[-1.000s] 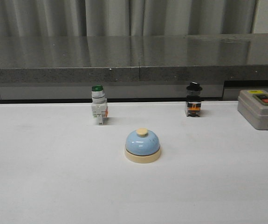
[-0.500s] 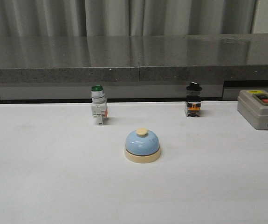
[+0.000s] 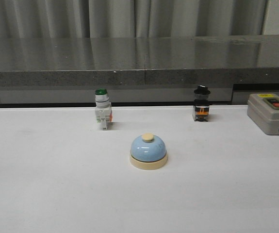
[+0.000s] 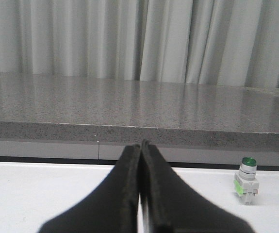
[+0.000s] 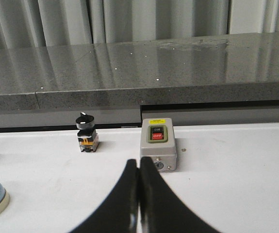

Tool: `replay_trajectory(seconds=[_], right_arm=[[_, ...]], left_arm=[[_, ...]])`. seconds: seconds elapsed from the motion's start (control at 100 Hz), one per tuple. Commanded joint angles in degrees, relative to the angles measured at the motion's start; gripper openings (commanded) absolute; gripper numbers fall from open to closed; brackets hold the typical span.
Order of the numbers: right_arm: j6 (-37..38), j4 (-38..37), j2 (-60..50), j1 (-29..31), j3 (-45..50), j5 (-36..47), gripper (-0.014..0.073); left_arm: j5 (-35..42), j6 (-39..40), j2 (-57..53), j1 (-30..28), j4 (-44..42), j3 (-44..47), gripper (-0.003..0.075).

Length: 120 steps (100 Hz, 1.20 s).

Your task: Place and press bell with both arms

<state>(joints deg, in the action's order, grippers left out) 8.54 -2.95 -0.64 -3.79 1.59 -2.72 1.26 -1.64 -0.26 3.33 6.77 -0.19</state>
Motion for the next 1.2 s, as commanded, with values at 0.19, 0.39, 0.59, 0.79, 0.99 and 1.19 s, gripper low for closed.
replay_trajectory(seconds=[0.19,0.39,0.59,0.79,0.99,1.19], right_arm=[[-0.5,0.0,-0.8,0.3,-1.3,14.7,-0.0064],[2.6,0.2,-0.1,0.3,-7.6,1.6,-0.0064],[4.2,0.7,8.9,0.3,-19.7,-13.8,-0.0064],[4.2,0.7,24.3,0.3,-31.2,-25.6,-0.0064],[4.2,0.7,37.3,0.3,-38.5,-27.5,-0.0064],[4.2,1.3,45.1,0.3,-40.5,-27.4,-0.0064]], left_arm=[[4.3,0.4,-1.8,0.0,0.6,3.2,-0.0021],[4.3,0.4,-1.8,0.0,0.6,3.2,-0.0021],[4.3,0.4,-1.8,0.0,0.6,3.2,-0.0021],[4.3,0.4,-1.8,0.0,0.6,3.2,-0.0021],[4.3,0.4,-1.8,0.0,0.6,3.2,-0.0021],[4.3,0.4,-1.8,0.0,0.6,3.2,-0.0021]])
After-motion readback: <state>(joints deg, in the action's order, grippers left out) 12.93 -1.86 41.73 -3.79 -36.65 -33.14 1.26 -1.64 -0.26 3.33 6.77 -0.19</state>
